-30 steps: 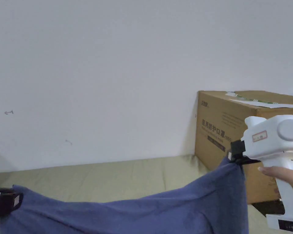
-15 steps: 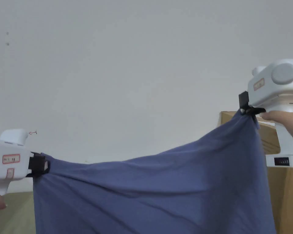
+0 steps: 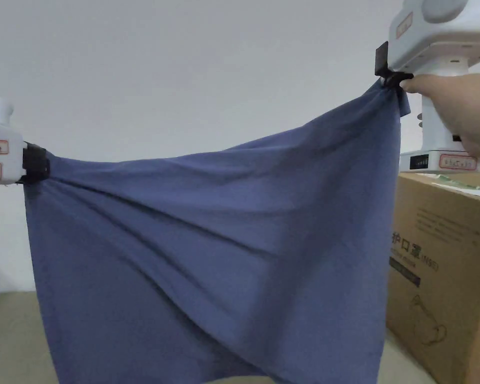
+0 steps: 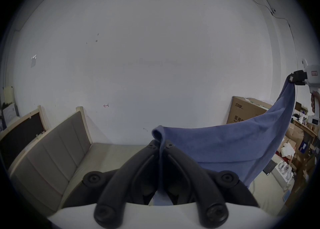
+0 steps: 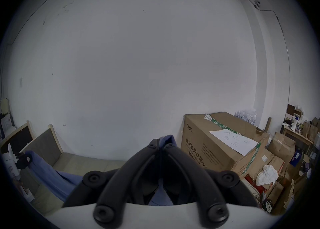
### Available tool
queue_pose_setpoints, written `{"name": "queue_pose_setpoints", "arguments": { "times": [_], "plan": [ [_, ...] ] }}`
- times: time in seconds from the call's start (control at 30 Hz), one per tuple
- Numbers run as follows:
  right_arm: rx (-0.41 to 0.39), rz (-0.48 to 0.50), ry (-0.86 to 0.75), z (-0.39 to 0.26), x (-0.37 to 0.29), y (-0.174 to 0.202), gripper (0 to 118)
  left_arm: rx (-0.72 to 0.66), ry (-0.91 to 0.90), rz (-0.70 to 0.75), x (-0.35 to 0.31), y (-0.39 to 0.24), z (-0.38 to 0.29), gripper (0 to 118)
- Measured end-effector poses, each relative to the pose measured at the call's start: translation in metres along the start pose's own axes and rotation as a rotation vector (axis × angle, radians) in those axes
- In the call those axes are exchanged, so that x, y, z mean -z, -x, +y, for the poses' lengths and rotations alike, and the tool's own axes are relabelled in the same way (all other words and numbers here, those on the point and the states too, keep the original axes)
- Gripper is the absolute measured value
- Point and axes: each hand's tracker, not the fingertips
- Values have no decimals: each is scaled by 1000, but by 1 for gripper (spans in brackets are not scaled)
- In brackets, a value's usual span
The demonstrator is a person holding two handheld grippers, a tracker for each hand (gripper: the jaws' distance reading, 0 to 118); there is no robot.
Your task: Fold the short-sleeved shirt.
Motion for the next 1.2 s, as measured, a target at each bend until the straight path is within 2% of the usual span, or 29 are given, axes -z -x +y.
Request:
{"name": "queue_pose_setpoints", "arguments": {
  "times": [0.07, 0.17, 0.33, 0.43, 0.5, 0.57, 0.63, 0.77, 0.9, 0.97, 1.1, 1.2],
  "plan": [
    [-6, -3, 9, -18, 13, 2, 2, 31, 11, 10, 15, -5, -12, 2],
    [13, 28, 92, -77, 38, 4, 2, 48, 70, 14, 38, -15, -56, 2],
    [81, 79, 414, -260, 71, 1, 2, -5, 371, -59, 62, -42, -197, 2],
    [126, 99, 621, -388, 55, -11, 2, -34, 519, -124, 41, -59, -290, 2],
    [107, 97, 752, -465, 33, -26, 2, -30, 617, -163, 24, -56, -348, 2],
    [64, 67, 844, -520, 0, -47, 2, -26, 692, -184, -6, -53, -390, 2],
    [90, 54, 901, -562, -45, -71, 2, -3, 766, -173, -42, -46, -424, 2],
    [140, 63, 920, -591, -144, -115, 2, -49, 775, -191, -120, -24, -452, 2],
    [112, 48, 934, -596, -223, -148, 2, -71, 766, -198, -186, -11, -458, 2],
    [107, 27, 958, -601, -246, -164, 2, -61, 768, -202, -211, -8, -463, 2],
    [168, 4, 1000, -606, -278, -189, 2, -75, 794, -245, -256, -12, -473, 2],
    [136, 2, 1010, -611, -287, -191, 2, -30, 793, -275, -278, -19, -478, 2]
  ]
}}
